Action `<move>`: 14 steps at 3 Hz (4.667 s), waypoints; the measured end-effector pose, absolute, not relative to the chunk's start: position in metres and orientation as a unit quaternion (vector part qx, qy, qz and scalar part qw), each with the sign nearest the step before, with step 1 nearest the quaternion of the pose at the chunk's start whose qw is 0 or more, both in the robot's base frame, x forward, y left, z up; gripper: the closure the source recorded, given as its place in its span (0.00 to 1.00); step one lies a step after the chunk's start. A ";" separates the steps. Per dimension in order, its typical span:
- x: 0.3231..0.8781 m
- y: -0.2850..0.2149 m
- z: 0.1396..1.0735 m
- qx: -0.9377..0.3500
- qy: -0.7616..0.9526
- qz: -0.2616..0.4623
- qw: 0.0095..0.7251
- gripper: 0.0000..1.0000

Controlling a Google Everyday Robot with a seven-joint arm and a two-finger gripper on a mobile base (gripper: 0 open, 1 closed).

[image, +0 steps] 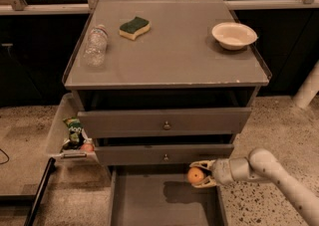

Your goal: Pick orange from bottom drawer and place on counter

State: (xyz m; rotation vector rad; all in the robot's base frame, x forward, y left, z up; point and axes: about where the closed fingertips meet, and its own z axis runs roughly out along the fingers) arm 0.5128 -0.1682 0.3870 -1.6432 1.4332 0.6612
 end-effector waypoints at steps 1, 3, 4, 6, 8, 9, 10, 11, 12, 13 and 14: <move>0.499 -0.165 0.477 -0.684 0.517 0.255 0.447 1.00; 0.496 -0.177 0.580 -0.683 0.478 0.263 0.486 1.00; 0.493 -0.177 0.574 -0.679 0.478 0.271 0.487 1.00; 0.471 -0.157 0.622 -0.703 0.450 0.273 0.478 1.00; 0.493 -0.110 0.721 -0.744 0.422 0.258 0.449 1.00; 0.511 -0.102 0.764 -0.741 0.432 0.245 0.452 1.00; 0.533 -0.115 0.813 -0.717 0.444 0.225 0.487 1.00; 0.551 -0.135 0.846 -0.693 0.451 0.213 0.520 1.00; 0.556 -0.130 0.855 -0.694 0.446 0.212 0.525 1.00; 0.572 -0.107 0.887 -0.709 0.423 0.210 0.524 1.00; 0.596 -0.071 0.922 -0.727 0.398 0.225 0.512 1.00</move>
Offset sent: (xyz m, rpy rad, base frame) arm -0.0200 -0.0178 0.2185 0.1193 -0.2027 0.1415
